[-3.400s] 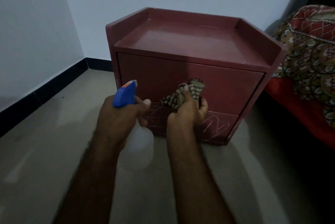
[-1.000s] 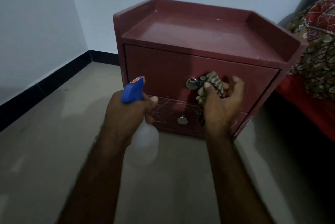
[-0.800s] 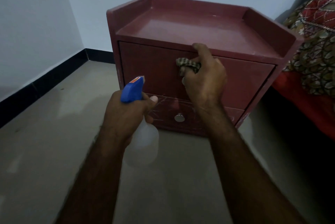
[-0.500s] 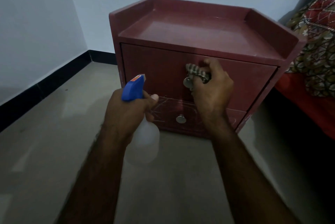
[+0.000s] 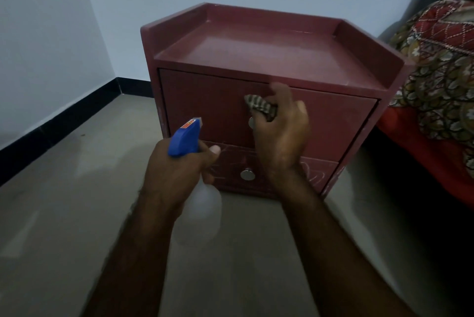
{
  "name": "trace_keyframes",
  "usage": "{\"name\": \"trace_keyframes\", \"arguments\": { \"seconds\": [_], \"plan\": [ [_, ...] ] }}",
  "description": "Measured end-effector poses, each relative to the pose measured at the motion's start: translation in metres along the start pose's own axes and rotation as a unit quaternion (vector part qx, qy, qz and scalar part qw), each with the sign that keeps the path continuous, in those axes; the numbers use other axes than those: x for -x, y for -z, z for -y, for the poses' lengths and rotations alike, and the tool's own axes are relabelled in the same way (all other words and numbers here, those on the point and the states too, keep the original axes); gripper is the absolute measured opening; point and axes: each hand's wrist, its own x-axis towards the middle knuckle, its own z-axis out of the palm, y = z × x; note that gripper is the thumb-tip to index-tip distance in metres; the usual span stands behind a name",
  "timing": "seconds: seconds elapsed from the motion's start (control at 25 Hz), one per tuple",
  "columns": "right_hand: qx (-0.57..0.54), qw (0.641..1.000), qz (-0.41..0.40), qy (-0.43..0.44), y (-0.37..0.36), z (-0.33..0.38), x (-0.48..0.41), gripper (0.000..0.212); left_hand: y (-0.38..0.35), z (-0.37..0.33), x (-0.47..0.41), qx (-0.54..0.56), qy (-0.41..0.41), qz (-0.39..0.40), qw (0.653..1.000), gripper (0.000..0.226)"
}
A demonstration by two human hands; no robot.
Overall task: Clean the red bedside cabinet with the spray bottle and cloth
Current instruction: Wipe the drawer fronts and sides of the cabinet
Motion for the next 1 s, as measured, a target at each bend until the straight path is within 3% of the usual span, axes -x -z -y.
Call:
{"name": "trace_keyframes", "arguments": {
  "seconds": [0.12,0.2,0.28,0.4,0.52,0.64,0.8,0.92,1.0],
  "plan": [
    [0.081,0.97,0.062,0.22,-0.011,0.015,0.006,0.049,-0.002,0.003,-0.002,0.001,0.003,-0.001,1.0,0.032],
    [0.07,0.955,0.101,0.269,-0.014,0.009,0.009,0.045,0.0,0.003,-0.002,0.008,0.006,-0.003,1.0,0.027],
    [0.025,0.974,0.074,0.212,-0.013,-0.006,0.014,0.049,0.003,0.001,-0.004,0.016,-0.002,0.0,1.0,0.035],
    [-0.071,0.997,-0.006,0.025,-0.01,-0.016,0.025,0.051,0.014,0.004,-0.007,0.014,-0.01,-0.008,1.0,0.048],
    [-0.183,0.968,-0.078,-0.152,-0.012,-0.02,0.036,0.049,0.022,0.01,-0.009,0.018,-0.011,-0.025,0.999,0.048],
    [-0.383,0.838,-0.12,-0.37,-0.017,-0.013,0.047,0.05,0.023,0.01,-0.01,0.027,-0.01,-0.019,0.999,0.044],
    [-0.468,0.671,-0.114,-0.563,-0.026,0.001,0.049,0.05,0.021,0.011,-0.01,0.026,-0.013,-0.013,0.999,0.035],
    [-0.561,0.555,-0.021,-0.614,-0.016,0.013,0.048,0.029,0.017,0.012,-0.008,0.025,-0.01,-0.018,0.999,0.011],
    [-0.617,0.48,-0.015,-0.624,-0.014,0.019,0.045,0.031,0.015,0.013,-0.008,0.018,-0.008,-0.016,1.0,0.01]
  ]
}}
